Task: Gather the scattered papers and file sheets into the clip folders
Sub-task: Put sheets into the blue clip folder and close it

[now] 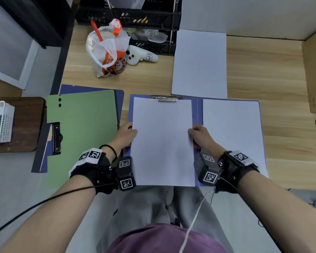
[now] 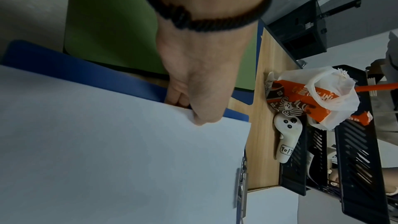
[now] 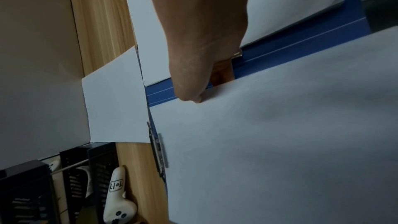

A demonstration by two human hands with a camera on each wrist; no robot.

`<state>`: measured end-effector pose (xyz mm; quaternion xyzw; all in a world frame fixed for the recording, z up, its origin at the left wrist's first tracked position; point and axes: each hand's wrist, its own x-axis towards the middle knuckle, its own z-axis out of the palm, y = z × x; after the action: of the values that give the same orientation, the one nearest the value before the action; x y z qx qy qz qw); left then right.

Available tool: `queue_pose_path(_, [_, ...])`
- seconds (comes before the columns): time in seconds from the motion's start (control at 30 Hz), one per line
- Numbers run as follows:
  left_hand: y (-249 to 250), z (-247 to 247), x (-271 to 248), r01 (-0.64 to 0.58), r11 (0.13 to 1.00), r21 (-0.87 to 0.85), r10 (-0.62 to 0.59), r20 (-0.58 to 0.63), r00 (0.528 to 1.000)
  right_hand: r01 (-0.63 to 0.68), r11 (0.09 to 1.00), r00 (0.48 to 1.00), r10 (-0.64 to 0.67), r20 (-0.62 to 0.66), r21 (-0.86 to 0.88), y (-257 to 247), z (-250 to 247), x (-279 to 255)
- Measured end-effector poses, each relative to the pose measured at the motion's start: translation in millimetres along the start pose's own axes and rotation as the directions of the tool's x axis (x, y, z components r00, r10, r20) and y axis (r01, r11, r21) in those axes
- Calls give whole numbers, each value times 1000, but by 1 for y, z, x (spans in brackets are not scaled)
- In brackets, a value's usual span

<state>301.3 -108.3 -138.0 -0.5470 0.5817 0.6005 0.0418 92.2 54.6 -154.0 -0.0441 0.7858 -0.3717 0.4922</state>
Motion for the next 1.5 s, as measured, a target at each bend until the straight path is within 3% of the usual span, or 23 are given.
queue_pose_path(0.17, [2, -5, 4, -81, 990, -112, 77, -38, 996, 59, 996, 992, -50, -114, 71, -1, 3, -2])
queue_pose_path(0.47, [7, -9, 13, -166, 986, -13, 166, 5, 986, 90, 995, 993, -94, -68, -52, -7, 5, 0])
queue_pose_path(0.67, [30, -3, 22, -269, 956, 120, 289, -210, 934, 110, 985, 989, -95, -115, 133, -17, -13, 0])
queue_pose_path(0.77, [56, 11, 33, -299, 938, 173, 327, -168, 930, 98, 980, 992, -83, -90, 173, -20, -31, 0])
queue_pose_path(0.93, [100, 53, 57, -425, 829, 364, 472, -47, 880, 23, 983, 999, -18, -28, 184, -15, -60, 6])
queue_pose_path(1.17, [128, 101, 82, -439, 757, 484, 465, 72, 882, -7, 978, 1000, 13, -27, 210, -7, -99, 18])
queue_pose_path(1.4, [119, 113, 93, -402, 753, 522, 462, 17, 887, 8, 991, 1000, -9, 4, 137, -26, -97, 47])
queue_pose_path(1.5, [119, 117, 95, -376, 742, 556, 450, 2, 893, -44, 985, 999, 45, -7, 166, -26, -91, 59])
